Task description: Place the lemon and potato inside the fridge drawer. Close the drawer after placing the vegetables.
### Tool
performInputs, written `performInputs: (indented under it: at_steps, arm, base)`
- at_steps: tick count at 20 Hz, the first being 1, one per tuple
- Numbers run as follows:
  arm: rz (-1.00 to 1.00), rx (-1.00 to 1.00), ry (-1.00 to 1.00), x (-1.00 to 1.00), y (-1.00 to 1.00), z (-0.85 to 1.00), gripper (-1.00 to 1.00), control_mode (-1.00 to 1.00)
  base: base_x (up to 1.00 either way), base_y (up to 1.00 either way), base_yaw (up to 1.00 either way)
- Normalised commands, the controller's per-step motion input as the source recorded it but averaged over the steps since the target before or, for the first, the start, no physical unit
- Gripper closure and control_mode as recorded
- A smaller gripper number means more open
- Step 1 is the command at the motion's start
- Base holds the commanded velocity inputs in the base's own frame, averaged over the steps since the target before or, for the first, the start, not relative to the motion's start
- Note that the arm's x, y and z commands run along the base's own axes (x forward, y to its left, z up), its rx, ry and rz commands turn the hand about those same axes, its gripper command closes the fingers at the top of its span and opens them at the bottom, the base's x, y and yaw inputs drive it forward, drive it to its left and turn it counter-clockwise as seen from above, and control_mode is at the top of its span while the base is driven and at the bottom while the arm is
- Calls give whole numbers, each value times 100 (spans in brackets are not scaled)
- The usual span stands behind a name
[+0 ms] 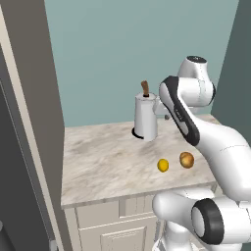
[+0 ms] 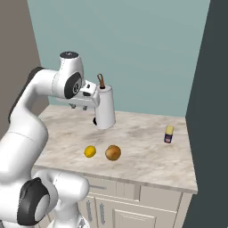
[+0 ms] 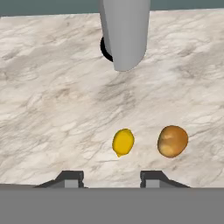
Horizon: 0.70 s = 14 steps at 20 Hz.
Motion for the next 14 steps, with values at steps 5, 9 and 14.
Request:
performInputs:
  at_steps: [5,9,14]
  arm:
    - [1,0,0,-3,-2,-7,-100,-100]
    - [4,-6,2,5,-15,-70,-100,-100]
    - [5,0,6,13,-52,-95,-100,-100]
  base:
    - [0,0,0]
    - [0,0,0]
    - [0,0,0]
